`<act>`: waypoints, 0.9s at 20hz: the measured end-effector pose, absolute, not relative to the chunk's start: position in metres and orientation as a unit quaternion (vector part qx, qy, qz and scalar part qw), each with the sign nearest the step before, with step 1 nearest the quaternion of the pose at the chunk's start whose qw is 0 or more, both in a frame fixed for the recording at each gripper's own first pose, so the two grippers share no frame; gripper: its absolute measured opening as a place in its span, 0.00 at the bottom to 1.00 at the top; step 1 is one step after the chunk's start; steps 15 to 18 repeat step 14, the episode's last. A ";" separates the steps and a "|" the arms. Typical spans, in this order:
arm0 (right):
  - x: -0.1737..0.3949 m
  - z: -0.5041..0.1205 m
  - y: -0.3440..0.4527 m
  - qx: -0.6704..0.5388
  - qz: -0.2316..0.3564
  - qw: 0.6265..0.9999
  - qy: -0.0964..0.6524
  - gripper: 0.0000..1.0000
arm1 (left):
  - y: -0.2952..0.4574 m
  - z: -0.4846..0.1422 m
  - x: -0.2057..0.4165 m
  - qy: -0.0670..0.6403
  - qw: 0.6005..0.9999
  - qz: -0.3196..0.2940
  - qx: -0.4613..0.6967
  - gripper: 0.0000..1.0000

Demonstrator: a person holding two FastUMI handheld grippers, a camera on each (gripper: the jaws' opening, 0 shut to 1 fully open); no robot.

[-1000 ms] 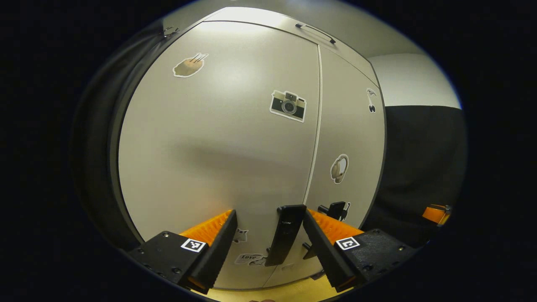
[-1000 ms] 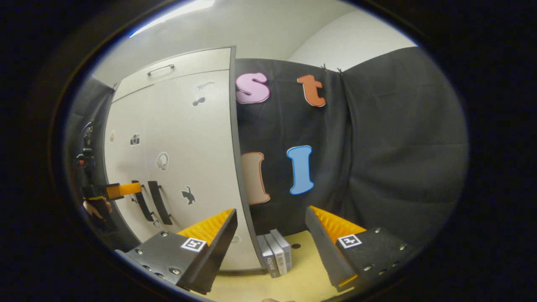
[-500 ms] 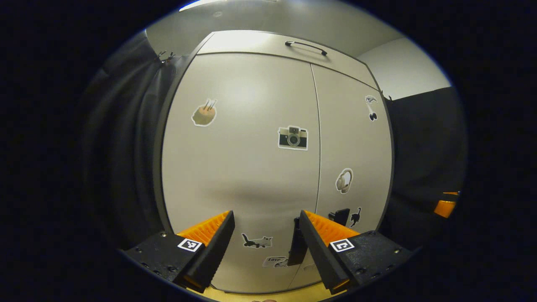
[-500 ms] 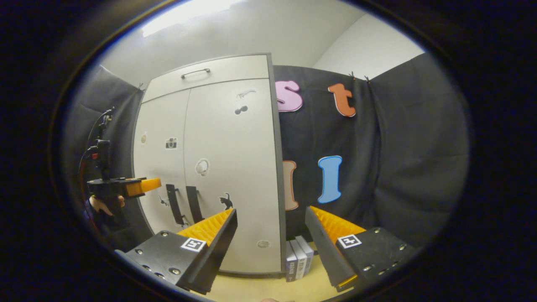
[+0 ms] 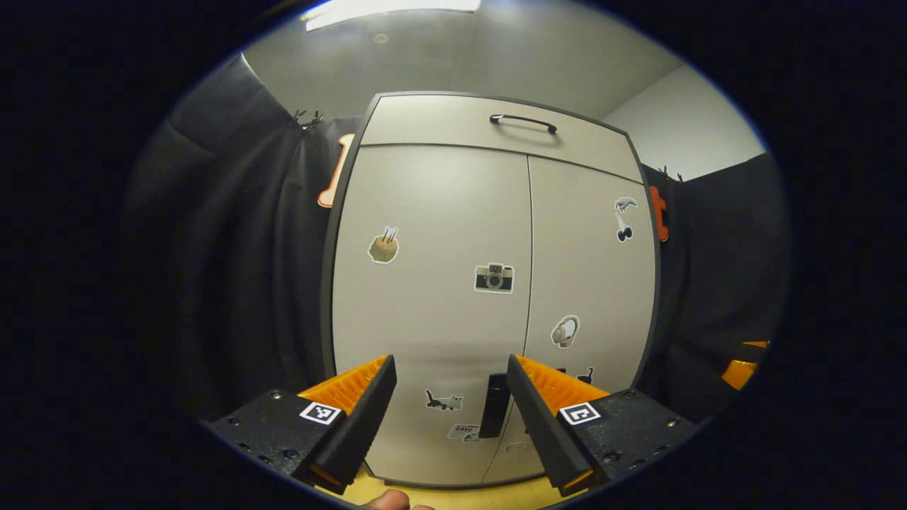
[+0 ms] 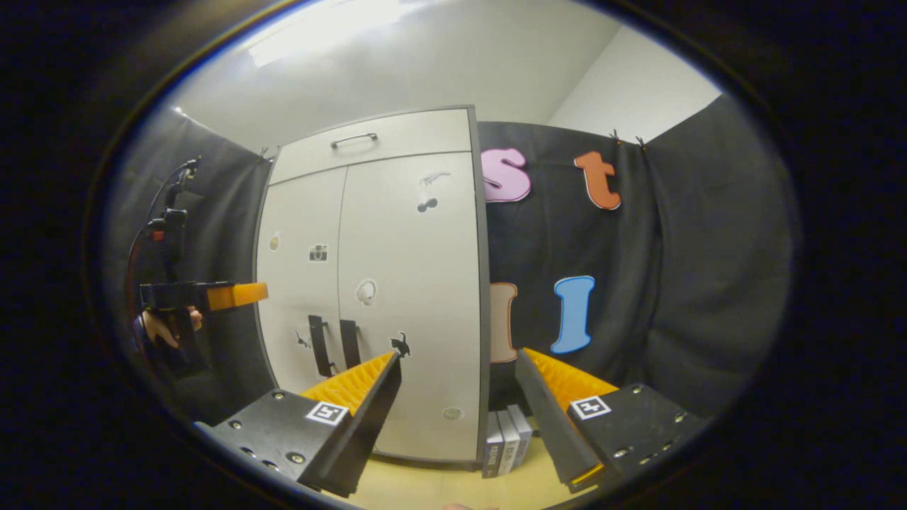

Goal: Grab one shoe with the right hand and put it into the shoe cabinet, grab the other shoe with the left hand and put it into the shoe cabinet; then close the right door with the right hand and the left door with the left hand.

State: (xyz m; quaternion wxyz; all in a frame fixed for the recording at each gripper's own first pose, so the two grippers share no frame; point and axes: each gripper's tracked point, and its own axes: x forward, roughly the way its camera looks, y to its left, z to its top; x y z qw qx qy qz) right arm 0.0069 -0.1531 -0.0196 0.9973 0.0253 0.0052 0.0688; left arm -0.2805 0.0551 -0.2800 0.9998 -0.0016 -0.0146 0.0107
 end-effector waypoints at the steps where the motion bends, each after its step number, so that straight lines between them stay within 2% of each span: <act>1: 0.005 -0.020 -0.156 0.027 0.069 0.997 0.007 0.98 | 0.049 -0.276 -0.284 -0.020 1.000 0.011 -0.007 0.92; 3: -0.001 -0.020 -0.161 0.029 0.068 0.997 0.007 0.98 | 0.035 -0.274 -0.289 -0.023 1.000 0.002 -0.016 0.96; 7: -0.013 -0.018 -0.161 0.018 0.076 0.997 0.005 0.98 | 0.010 -0.275 -0.298 -0.018 1.000 -0.014 -0.008 0.96; 8: -0.016 -0.018 -0.161 0.014 0.077 0.997 0.003 0.98 | 0.007 -0.274 -0.301 -0.020 1.000 -0.015 -0.008 0.93; 9: -0.019 -0.017 -0.161 0.012 0.078 0.997 0.001 0.98 | 0.005 -0.274 -0.303 -0.021 1.000 -0.015 -0.010 0.96; 10: -0.022 -0.018 -0.161 0.009 0.079 0.997 0.002 0.98 | 0.004 -0.275 -0.307 -0.020 1.000 -0.016 -0.014 0.92; 12: -0.027 -0.019 -0.162 0.007 0.083 0.997 0.003 0.98 | 0.002 -0.275 -0.311 -0.019 0.999 -0.017 -0.020 0.96; 13: -0.029 -0.018 -0.162 0.006 0.084 0.996 0.002 0.98 | 0.003 -0.275 -0.313 -0.018 1.000 -0.015 -0.020 0.92; 14: -0.030 -0.017 -0.163 0.005 0.085 0.996 0.000 0.98 | 0.004 -0.276 -0.316 -0.016 1.000 -0.011 -0.018 0.96; 18: -0.030 -0.017 -0.163 0.005 0.085 0.996 0.000 0.98 | 0.004 -0.276 -0.316 -0.016 1.000 -0.011 -0.018 0.96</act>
